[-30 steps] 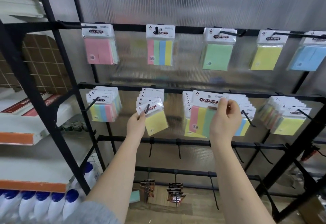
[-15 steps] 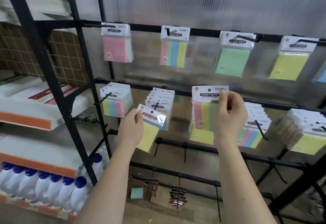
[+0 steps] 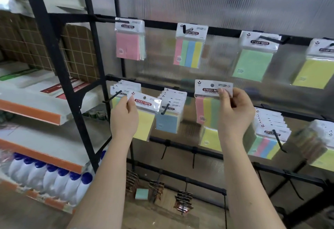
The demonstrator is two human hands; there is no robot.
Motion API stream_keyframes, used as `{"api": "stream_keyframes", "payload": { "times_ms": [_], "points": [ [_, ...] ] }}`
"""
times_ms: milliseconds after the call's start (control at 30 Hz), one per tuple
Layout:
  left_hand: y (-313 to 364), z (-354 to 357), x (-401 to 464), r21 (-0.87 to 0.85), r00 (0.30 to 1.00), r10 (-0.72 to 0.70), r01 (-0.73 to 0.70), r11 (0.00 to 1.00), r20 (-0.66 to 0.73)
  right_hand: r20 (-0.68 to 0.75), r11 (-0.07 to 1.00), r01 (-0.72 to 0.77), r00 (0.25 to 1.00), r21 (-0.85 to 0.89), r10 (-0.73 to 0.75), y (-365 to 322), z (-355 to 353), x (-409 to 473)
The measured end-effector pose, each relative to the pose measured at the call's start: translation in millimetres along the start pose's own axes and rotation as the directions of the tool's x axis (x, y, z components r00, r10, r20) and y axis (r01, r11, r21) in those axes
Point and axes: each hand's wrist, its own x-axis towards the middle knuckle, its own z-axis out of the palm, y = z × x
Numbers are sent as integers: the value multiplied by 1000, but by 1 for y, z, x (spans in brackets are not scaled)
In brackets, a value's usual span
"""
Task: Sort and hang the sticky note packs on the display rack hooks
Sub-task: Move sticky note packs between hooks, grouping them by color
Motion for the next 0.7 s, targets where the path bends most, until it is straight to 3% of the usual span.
{"api": "stream_keyframes", "payload": {
  "times_ms": [433, 567, 700],
  "points": [
    [-2, -31, 87, 55, 983, 176, -173, 983, -51, -217, 972, 197, 962, 127, -167, -48, 78, 12],
    [-6, -34, 101, -3, 981, 190, -190, 982, -48, -236, 949, 289, 938, 127, -254, -63, 95, 18],
    [-5, -31, 106, -60, 981, 193, -195, 979, -36, -264, 959, 264, 937, 107, -228, -74, 106, 28]
  ]
}}
